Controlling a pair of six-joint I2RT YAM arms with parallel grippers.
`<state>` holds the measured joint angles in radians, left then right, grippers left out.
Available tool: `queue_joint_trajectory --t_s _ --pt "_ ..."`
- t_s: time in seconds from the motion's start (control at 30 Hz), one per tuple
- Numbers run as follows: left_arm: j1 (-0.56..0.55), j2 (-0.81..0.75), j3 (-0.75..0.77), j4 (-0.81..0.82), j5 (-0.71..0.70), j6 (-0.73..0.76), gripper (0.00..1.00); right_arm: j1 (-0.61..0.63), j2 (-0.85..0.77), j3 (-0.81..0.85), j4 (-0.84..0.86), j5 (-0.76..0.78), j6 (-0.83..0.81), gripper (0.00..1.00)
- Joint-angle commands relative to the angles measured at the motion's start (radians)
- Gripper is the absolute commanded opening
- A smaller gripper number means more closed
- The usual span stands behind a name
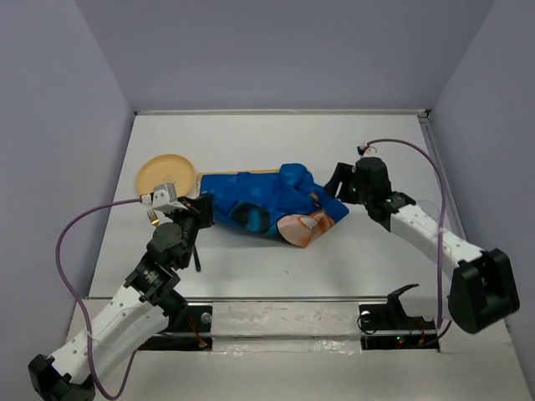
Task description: Set the dinner table for one person
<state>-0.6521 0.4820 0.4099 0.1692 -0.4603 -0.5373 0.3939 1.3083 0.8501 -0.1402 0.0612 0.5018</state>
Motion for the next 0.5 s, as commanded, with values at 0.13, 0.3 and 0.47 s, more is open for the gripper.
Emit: queue_joint_trajectory --t_s 0.13,0.3,0.47 --pt "0.005 -0.033 -0.011 0.113 0.022 -0.004 0.0 -0.03 -0.095 -0.214 -0.137 0.15 0.145 0.54" --pt "0.003 -0.06 -0.026 0.105 0.032 -0.007 0.0 -0.082 -0.011 -0.195 -0.099 0.123 0.153 0.56" --pt "0.005 -0.066 -0.036 0.101 0.031 0.0 0.0 -0.082 0.042 -0.22 0.033 -0.001 0.175 0.59"
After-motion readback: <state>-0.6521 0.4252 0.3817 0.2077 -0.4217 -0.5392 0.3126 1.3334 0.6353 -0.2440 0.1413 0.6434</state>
